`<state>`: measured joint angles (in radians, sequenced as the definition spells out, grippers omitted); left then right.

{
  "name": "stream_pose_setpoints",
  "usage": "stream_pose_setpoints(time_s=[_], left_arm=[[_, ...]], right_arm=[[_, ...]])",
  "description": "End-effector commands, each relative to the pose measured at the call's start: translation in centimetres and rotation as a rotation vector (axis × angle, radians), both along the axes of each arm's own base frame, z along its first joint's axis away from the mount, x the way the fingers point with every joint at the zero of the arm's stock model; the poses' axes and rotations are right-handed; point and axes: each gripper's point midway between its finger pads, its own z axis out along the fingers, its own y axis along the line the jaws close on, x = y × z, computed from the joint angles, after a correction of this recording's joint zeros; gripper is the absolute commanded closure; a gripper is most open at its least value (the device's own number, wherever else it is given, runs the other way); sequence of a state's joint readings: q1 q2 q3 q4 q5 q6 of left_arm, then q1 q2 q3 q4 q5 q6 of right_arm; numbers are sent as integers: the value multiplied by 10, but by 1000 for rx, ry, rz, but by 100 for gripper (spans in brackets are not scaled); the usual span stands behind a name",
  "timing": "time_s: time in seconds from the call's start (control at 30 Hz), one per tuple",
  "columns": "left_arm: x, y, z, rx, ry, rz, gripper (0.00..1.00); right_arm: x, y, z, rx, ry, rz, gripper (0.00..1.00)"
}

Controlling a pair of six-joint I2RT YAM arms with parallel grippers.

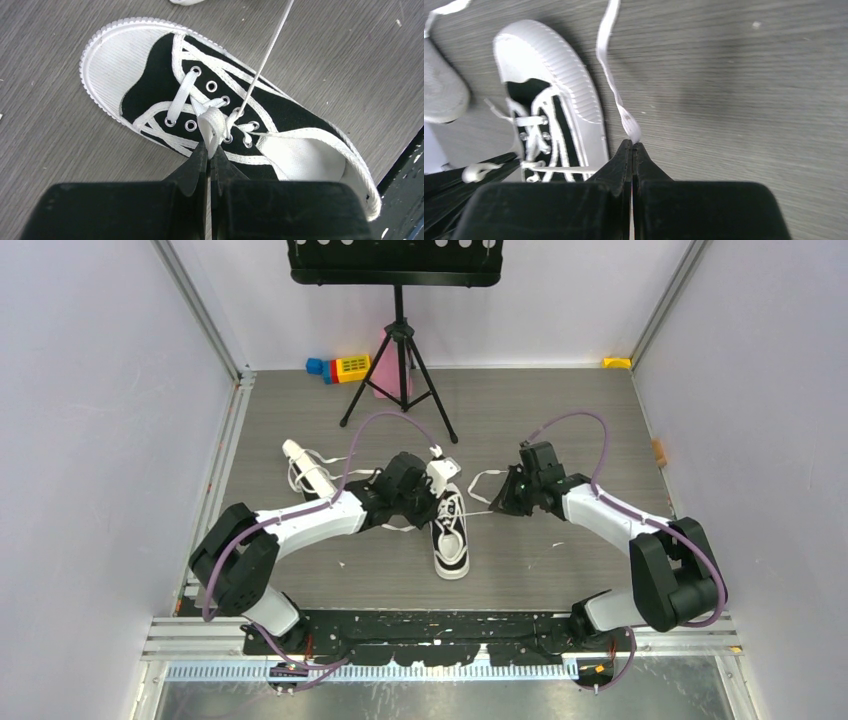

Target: Tie the shoes

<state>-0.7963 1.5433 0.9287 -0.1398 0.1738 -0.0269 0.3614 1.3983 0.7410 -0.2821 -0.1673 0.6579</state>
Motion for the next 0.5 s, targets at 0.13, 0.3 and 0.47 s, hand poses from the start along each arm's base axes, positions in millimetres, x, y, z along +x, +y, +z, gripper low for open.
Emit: stream_pose_setpoints(time_s=[0.13, 0.3, 0.47], left_arm=[[8, -2, 15, 65, -93, -89, 100], [12, -11, 22, 51, -131, -141, 100], [12, -18, 24, 41, -148, -185, 100]], right_arm=[[29, 49, 64, 272, -174, 122, 100], [40, 68, 82, 372, -211, 163, 100], [42, 83, 86, 424, -213, 196, 99]])
